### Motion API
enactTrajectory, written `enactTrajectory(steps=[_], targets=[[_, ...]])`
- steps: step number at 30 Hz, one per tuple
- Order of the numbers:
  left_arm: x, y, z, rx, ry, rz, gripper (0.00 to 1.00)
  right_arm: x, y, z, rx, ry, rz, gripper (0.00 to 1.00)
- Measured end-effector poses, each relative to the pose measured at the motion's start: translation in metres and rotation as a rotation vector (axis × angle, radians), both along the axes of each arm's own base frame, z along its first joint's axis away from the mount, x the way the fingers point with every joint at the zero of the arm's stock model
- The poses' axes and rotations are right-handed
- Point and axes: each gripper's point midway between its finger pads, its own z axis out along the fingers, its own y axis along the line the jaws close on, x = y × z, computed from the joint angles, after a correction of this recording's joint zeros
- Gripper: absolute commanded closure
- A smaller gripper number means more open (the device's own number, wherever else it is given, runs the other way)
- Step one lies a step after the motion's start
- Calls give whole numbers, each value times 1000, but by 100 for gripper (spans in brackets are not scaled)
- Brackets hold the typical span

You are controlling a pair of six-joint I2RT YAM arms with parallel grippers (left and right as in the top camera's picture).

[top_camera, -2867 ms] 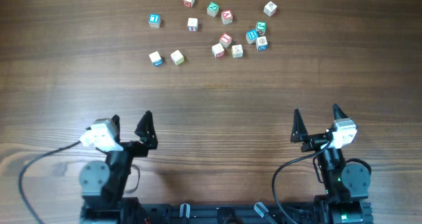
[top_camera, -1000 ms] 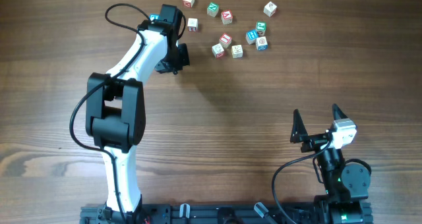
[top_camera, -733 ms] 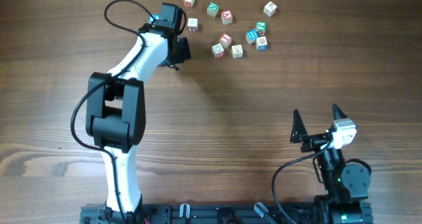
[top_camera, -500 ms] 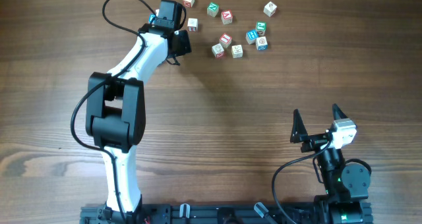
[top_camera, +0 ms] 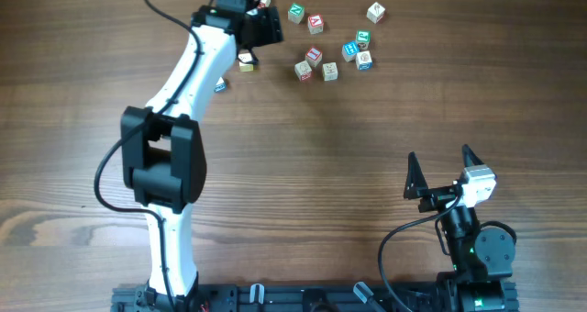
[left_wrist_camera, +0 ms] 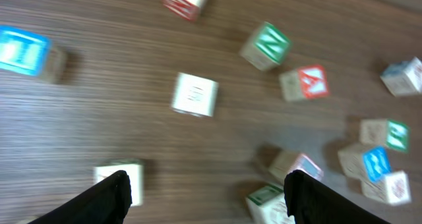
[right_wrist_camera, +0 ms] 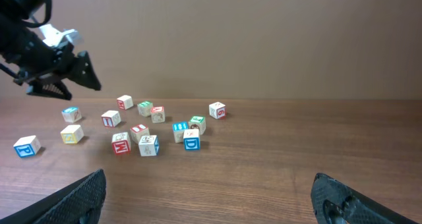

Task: Form a horizontal line

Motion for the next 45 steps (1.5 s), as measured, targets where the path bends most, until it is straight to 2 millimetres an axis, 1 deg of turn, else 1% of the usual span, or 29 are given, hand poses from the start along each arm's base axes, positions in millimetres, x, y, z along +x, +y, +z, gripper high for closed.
enactTrajectory(steps=[1, 3, 4, 6, 7, 9, 11, 13, 18, 19, 20, 22, 23, 25, 27, 30, 36, 42, 43, 44, 45], targets=[[-4, -12, -1, -6, 4, -25, 24, 0, 0, 0, 0, 0, 0, 0], [-10, -28, -6, -6, 13, -55, 25, 0, 0, 0, 0, 0, 0, 0], [-16, -44, -16, -3, 31, -85, 28, 0, 0, 0, 0, 0, 0, 0], [-25, -62, -36, 9, 66, -123, 34, 0, 0, 0, 0, 0, 0, 0], [-31, -73, -50, 17, 91, -143, 34, 0, 0, 0, 0, 0, 0, 0], [-39, -84, -64, 30, 115, -165, 34, 0, 0, 0, 0, 0, 0, 0], [-44, -92, -70, 48, 122, -178, 36, 0, 0, 0, 0, 0, 0, 0], [-44, -94, -70, 74, 110, -174, 41, 0, 0, 0, 0, 0, 0, 0], [-42, -87, -70, 97, 103, -121, 48, 0, 0, 0, 0, 0, 0, 0], [-41, -86, -71, 96, 104, -109, 53, 0, 0, 0, 0, 0, 0, 0], [-42, -85, -72, 97, 107, -99, 55, 0, 0, 0, 0, 0, 0, 0], [-42, -83, -73, 100, 111, -86, 62, 0, 0, 0, 0, 0, 0, 0], [-43, -83, -74, 99, 112, -85, 63, 0, 0, 0, 0, 0, 0, 0], [-43, -83, -74, 97, 115, -80, 56, 0, 0, 0, 0, 0, 0, 0], [-46, -81, -76, 102, 129, -77, 54, 0, 0, 0, 0, 0, 0, 0], [-49, -80, -78, 109, 145, -77, 54, 0, 0, 0, 0, 0, 0, 0], [-46, -81, -76, 101, 128, -77, 53, 0, 0, 0, 0, 0, 0, 0], [-43, -83, -74, 95, 115, -77, 53, 0, 0, 0, 0, 0, 0, 0], [-43, -83, -75, 95, 116, -77, 56, 0, 0, 0, 0, 0, 0, 0], [-43, -83, -75, 96, 117, -77, 61, 0, 0, 0, 0, 0, 0, 0], [-43, -83, -76, 97, 118, -76, 62, 0, 0, 0, 0, 0, 0, 0]])
